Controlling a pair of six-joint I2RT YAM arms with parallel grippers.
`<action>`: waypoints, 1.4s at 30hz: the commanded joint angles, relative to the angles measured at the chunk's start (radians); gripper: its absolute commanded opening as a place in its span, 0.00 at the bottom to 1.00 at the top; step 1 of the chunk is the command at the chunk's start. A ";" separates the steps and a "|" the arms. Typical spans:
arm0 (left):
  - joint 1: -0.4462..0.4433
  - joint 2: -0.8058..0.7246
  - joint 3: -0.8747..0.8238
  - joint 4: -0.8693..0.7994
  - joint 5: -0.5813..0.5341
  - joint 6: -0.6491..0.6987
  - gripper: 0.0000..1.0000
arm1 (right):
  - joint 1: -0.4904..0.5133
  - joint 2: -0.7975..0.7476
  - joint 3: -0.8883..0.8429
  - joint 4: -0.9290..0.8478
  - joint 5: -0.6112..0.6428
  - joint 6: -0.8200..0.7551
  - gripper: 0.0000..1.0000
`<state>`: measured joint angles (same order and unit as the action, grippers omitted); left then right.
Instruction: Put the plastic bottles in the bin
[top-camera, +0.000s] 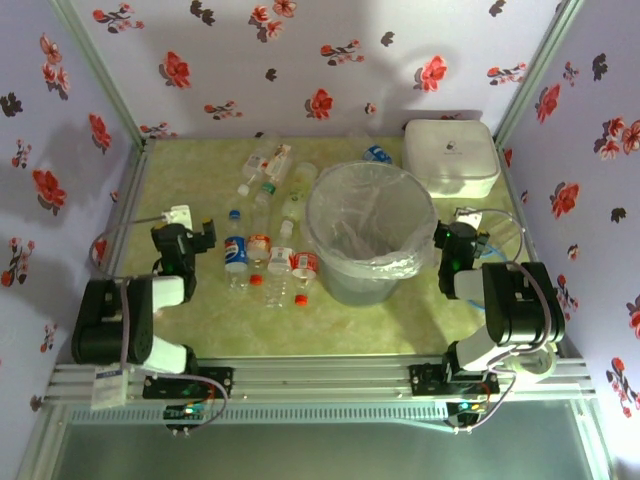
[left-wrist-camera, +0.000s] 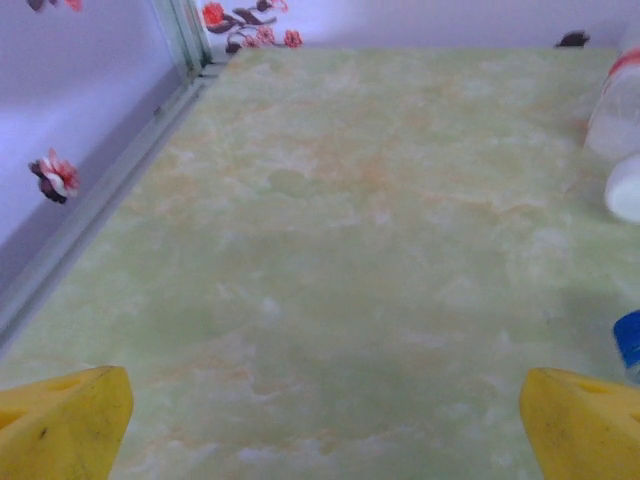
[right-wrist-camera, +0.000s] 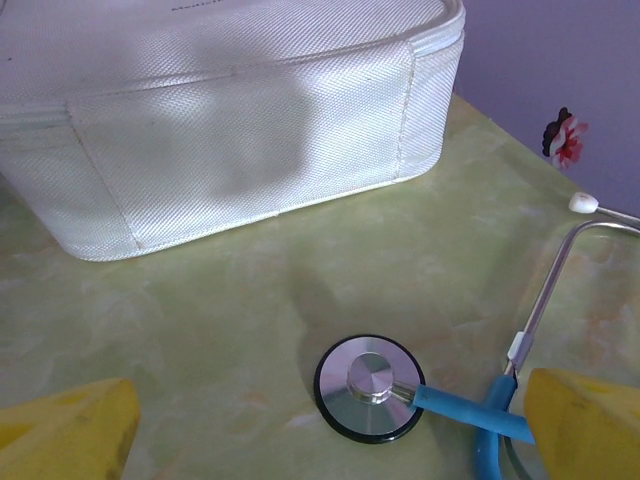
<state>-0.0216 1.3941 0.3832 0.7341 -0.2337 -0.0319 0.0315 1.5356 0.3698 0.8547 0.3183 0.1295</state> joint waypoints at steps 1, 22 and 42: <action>-0.001 -0.200 0.116 -0.253 -0.087 -0.070 1.00 | 0.026 -0.103 0.083 -0.158 0.066 -0.034 1.00; -0.145 -0.223 0.475 -1.533 0.536 -0.421 0.90 | 0.016 -0.352 0.627 -1.461 -0.113 0.331 0.99; -0.201 -0.007 0.348 -1.281 0.446 -0.481 0.71 | -0.016 -0.370 0.868 -1.471 -0.371 0.352 0.99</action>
<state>-0.2180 1.3674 0.7303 -0.5964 0.2428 -0.5030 0.0174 1.1995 1.1862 -0.5846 -0.0029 0.4828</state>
